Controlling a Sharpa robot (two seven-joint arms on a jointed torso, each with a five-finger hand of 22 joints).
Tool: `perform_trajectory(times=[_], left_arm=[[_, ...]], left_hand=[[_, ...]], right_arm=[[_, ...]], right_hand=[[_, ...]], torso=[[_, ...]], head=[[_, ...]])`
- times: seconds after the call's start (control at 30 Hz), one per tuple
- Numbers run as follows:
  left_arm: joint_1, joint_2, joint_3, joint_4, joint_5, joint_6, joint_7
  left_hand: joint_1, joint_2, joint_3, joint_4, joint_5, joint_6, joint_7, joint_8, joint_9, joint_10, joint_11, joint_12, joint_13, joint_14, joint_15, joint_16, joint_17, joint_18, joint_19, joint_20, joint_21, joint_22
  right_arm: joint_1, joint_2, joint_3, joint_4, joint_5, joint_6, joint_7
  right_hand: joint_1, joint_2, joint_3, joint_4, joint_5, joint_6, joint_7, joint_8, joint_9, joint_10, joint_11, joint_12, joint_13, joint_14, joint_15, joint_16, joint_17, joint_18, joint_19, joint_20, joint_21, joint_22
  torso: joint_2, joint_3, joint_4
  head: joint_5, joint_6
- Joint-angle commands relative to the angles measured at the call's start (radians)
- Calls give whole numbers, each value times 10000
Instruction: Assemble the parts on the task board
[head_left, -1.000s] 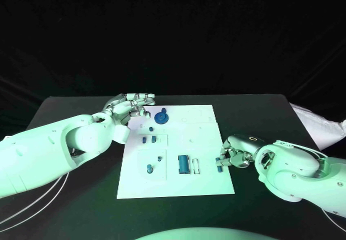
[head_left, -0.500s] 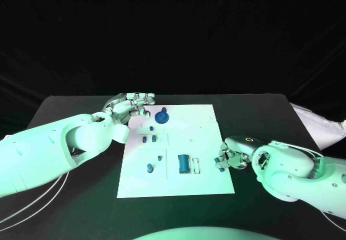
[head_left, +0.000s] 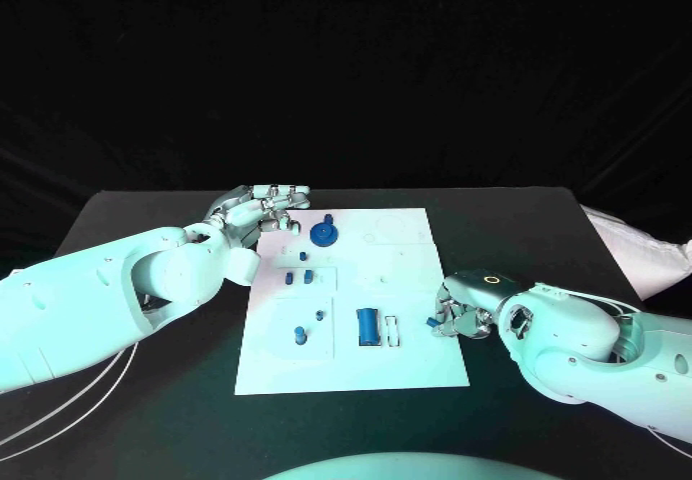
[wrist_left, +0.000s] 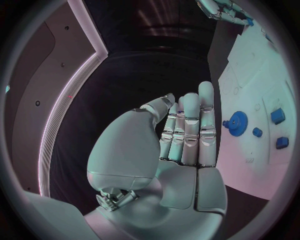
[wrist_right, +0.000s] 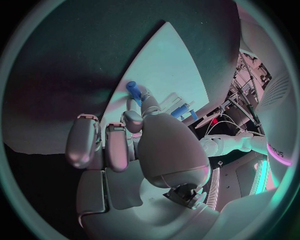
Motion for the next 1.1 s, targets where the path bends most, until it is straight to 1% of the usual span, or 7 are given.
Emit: perform_trajectory(times=[0.03,0.27,0.57,0.77,0.8,0.9,1.1], left_arm=[[-1,9,5,13,-39,171,75],[-1,12,5,10,-39,174,72],[-1,9,5,17,-39,170,70],[-1,9,5,26,-39,159,68],[-1,10,5,27,-39,157,68],[-1,16,5,28,-39,156,68],[-1,21,5,37,-39,140,104]], left_hand=[[21,60,4,-57,31,-67,-4,46,-16,-90,-3,69,9,-97,5,51,-8,105,6,31,-45,-14],[21,60,4,-57,31,-67,-4,46,-16,-90,-3,69,9,-97,5,51,-8,105,6,31,-45,-14],[14,65,2,-53,33,-71,-4,50,-18,-98,-2,77,9,-98,7,54,-12,104,7,32,-46,-15],[14,65,2,-53,33,-71,-4,50,-18,-98,-2,77,9,-98,7,54,-12,104,7,32,-46,-15],[14,65,2,-53,33,-71,-4,50,-18,-98,-2,77,9,-98,7,54,-12,104,7,32,-46,-15],[14,65,2,-53,33,-71,-4,50,-18,-98,-2,77,9,-98,7,54,-12,104,7,32,-46,-15],[14,65,2,-53,33,-71,-4,50,-18,-98,-2,77,9,-98,7,54,-12,104,7,32,-46,-15]], right_arm=[[-102,43,-73,-81,-317,668,-201],[-111,71,-73,-117,244,510,-211],[-109,50,-72,-73,1748,-213,-69],[-100,36,-70,28,2955,-1308,270],[-97,34,-70,48,3140,-1509,358],[-90,43,-69,87,3644,-1934,570],[-83,170,-68,117,4595,-2159,949]], right_hand=[[242,154,194,-49,431,67,6,-85,-67,-76,5,-63,-20,561,-11,-57,-2,-73,-52,-30,-53,8],[397,364,881,-76,983,101,-25,-187,-108,-77,-25,-142,-36,575,-37,-35,52,-78,-29,-56,-41,41],[-216,44,1984,323,1544,120,-21,-298,-109,30,-28,-148,4,594,-33,6,138,-85,-6,-62,-20,90],[-603,-302,2858,521,1799,142,-35,-308,-57,77,-27,-115,68,604,-48,31,191,-89,1,-76,-10,115],[-752,-467,3172,569,1900,162,-14,-297,-27,117,-46,-66,121,615,-46,59,237,-91,15,-88,10,149],[-896,-598,3464,600,2055,178,-37,-284,5,153,-32,-26,166,623,-54,86,280,-96,27,-95,28,180],[-1069,-756,3774,606,2115,174,-34,-278,43,174,-30,-15,192,626,-57,98,301,-98,29,-97,35,195]], torso=[[4,1,4],[0,-9,17],[-2,-9,14],[8,1,8],[5,-2,10],[-1,-13,14],[4,-5,4]], head=[[-30,-10],[-46,-11],[-62,-2],[-10,0],[-13,2],[-27,-8],[-10,-45]])
